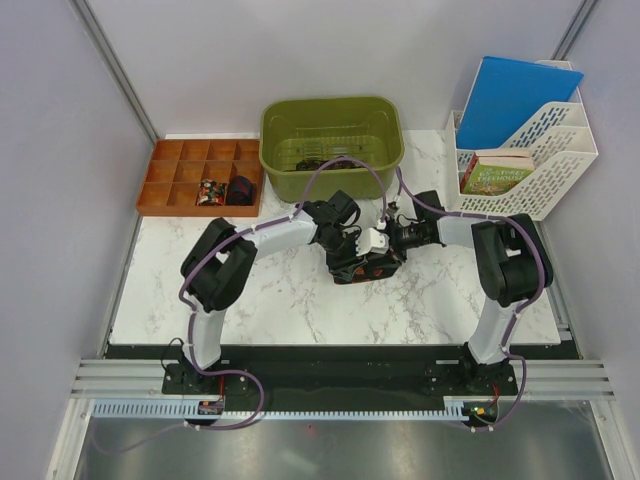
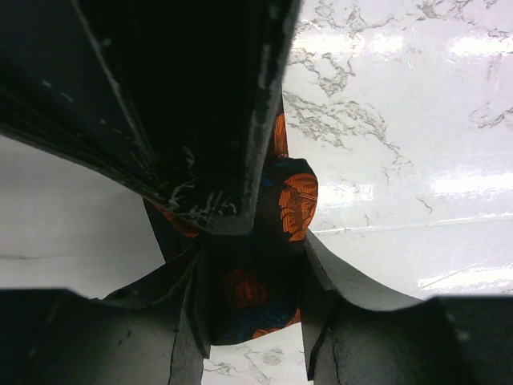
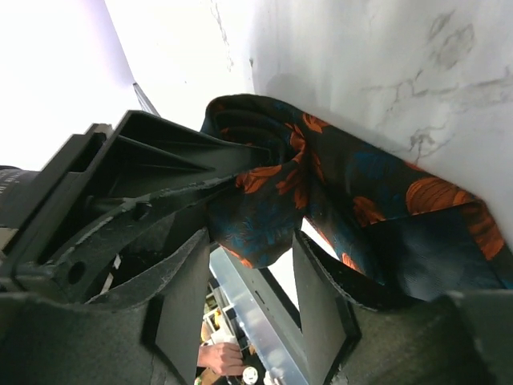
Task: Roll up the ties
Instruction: Roll the tie at the center of the board.
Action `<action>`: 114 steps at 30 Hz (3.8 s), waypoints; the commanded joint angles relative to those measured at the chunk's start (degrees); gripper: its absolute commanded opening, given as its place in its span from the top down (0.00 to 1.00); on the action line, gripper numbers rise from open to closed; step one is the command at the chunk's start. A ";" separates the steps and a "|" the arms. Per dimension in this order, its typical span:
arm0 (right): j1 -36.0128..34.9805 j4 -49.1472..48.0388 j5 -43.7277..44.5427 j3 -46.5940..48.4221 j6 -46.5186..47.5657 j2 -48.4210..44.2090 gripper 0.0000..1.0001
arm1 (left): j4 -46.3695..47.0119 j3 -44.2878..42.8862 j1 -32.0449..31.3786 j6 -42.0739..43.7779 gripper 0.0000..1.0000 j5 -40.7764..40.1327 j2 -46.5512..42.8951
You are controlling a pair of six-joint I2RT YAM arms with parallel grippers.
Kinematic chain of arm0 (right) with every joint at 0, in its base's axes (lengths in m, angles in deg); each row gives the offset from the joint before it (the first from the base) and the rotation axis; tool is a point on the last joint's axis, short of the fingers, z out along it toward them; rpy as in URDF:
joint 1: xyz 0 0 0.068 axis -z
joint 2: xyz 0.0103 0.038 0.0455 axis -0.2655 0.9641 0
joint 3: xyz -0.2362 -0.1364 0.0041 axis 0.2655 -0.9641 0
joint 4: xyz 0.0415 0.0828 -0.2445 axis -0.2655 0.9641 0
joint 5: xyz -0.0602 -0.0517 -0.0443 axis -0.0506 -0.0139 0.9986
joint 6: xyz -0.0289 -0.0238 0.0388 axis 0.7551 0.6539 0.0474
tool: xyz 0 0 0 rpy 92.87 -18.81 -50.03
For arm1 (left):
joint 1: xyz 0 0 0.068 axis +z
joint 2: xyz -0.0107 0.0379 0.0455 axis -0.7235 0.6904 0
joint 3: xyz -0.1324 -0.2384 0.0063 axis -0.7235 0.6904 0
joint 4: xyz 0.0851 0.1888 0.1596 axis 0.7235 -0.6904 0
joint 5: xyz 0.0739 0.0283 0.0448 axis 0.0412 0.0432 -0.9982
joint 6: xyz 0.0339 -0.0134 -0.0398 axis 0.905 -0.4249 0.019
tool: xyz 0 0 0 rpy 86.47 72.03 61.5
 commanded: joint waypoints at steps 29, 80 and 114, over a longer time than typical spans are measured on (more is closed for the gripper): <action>0.65 0.27 5.06 1.09 8.17 11.23 1.00 | 33.40 24.41 6.48 -18.99 0.00 6.10 -22.16; -4.28 -2.71 3.83 -0.40 4.22 13.78 1.00 | 25.15 18.52 0.68 -2.75 0.48 1.00 -9.15; -3.83 -14.58 -1.36 -2.24 -9.41 5.96 0.56 | 0.18 1.73 -0.73 -3.80 0.67 -6.21 2.62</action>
